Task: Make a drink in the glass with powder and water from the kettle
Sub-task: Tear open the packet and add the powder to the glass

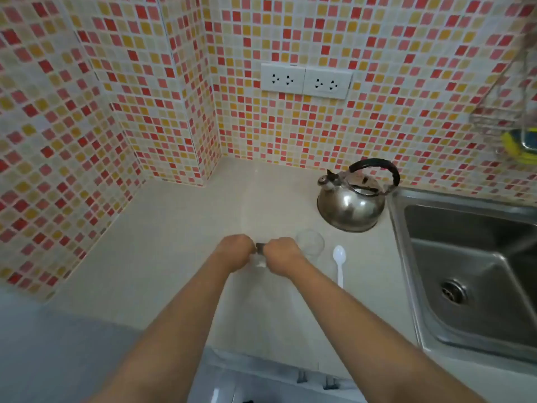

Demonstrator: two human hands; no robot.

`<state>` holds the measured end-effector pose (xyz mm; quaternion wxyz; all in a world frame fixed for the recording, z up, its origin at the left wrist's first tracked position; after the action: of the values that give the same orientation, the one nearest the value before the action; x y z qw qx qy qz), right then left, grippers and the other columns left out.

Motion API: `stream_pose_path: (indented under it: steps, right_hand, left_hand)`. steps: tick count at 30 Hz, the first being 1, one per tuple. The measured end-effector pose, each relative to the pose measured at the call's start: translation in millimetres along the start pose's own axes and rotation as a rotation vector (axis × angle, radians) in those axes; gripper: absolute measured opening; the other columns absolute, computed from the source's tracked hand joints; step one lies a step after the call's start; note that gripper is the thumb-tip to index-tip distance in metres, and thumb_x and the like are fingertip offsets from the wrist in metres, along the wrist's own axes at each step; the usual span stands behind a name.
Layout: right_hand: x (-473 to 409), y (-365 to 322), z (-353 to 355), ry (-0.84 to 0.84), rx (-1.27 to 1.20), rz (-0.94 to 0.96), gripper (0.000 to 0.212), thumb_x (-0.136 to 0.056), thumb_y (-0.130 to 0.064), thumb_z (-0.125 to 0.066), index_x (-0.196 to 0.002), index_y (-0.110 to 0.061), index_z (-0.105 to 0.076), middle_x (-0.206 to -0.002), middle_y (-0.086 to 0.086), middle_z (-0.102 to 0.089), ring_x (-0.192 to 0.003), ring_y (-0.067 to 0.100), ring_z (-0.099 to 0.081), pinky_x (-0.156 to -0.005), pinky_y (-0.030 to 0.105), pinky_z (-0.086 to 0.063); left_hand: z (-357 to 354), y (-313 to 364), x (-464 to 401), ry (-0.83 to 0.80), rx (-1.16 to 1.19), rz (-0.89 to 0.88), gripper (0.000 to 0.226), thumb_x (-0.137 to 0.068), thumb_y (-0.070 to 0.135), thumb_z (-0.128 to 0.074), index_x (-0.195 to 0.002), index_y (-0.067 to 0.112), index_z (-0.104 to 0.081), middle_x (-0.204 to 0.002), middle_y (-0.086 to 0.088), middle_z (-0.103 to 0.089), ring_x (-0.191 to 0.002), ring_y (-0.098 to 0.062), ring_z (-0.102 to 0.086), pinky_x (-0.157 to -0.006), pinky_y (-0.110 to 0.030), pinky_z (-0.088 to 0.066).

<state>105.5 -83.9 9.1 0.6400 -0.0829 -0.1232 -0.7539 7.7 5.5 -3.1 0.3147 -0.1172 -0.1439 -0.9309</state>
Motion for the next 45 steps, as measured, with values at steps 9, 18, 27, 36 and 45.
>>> stream_pose_path:
  steps: [9,18,27,36,45]
  right_hand:
    - [-4,-8,-38,0.051,-0.034,0.016,0.029,-0.087,0.001,-0.043,-0.106,0.001,-0.065,-0.112,0.022,-0.066,-0.104,0.038,-0.062,-0.089,0.042,-0.047]
    - [2,-9,-48,0.113,-0.107,0.007,0.03,-0.085,0.005,-0.041,-0.109,0.004,-0.058,-0.113,0.023,-0.061,-0.103,0.038,-0.058,-0.084,0.042,-0.044]
    - [9,-15,-42,0.111,0.001,-0.036,0.019,-0.062,-0.014,-0.074,-0.081,-0.015,-0.072,-0.08,0.003,-0.071,-0.074,0.015,-0.066,-0.054,0.024,-0.05]
    - [-6,-14,-32,0.172,-0.261,-0.096,0.042,-0.085,0.007,-0.043,-0.126,0.003,-0.051,-0.121,0.024,-0.058,-0.109,0.038,-0.058,-0.087,0.043,-0.049]
    - [-3,10,37,0.272,-0.449,-0.294,0.035,-0.092,-0.032,-0.055,-0.096,0.002,-0.066,-0.1,0.022,-0.066,-0.092,0.039,-0.064,-0.073,0.038,-0.049]
  left_hand:
    - [-31,7,2,0.082,0.111,0.037,0.022,-0.089,0.017,-0.049,-0.099,0.003,-0.063,-0.109,-0.017,-0.064,-0.099,-0.034,-0.062,-0.079,-0.034,-0.045]
    - [-43,17,1,0.114,-0.044,-0.083,0.024,-0.093,0.007,-0.04,-0.107,0.004,-0.059,-0.114,-0.017,-0.06,-0.104,-0.032,-0.058,-0.083,-0.039,-0.046]
    - [-39,11,2,0.144,0.174,-0.021,0.023,-0.096,0.014,-0.039,-0.102,0.004,-0.059,-0.108,-0.015,-0.06,-0.102,-0.032,-0.057,-0.083,-0.038,-0.043]
    - [-26,2,8,0.302,0.281,0.09,0.021,-0.094,0.015,-0.047,-0.092,0.011,-0.068,-0.092,-0.006,-0.058,-0.09,-0.021,-0.058,-0.066,-0.026,-0.035]
    - [42,20,5,0.442,0.313,0.055,0.013,-0.087,0.019,-0.061,-0.085,0.015,-0.073,-0.091,-0.008,-0.061,-0.083,-0.021,-0.058,-0.067,-0.028,-0.04]
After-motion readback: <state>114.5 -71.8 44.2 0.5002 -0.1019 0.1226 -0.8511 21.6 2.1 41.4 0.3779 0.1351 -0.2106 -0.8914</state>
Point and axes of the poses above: each hand's wrist, its own x-axis away from the middle knuckle, its own z-axis out of the back of the hand, y = z × x, the point moved 1 cm from there along -x, towards the middle knuckle
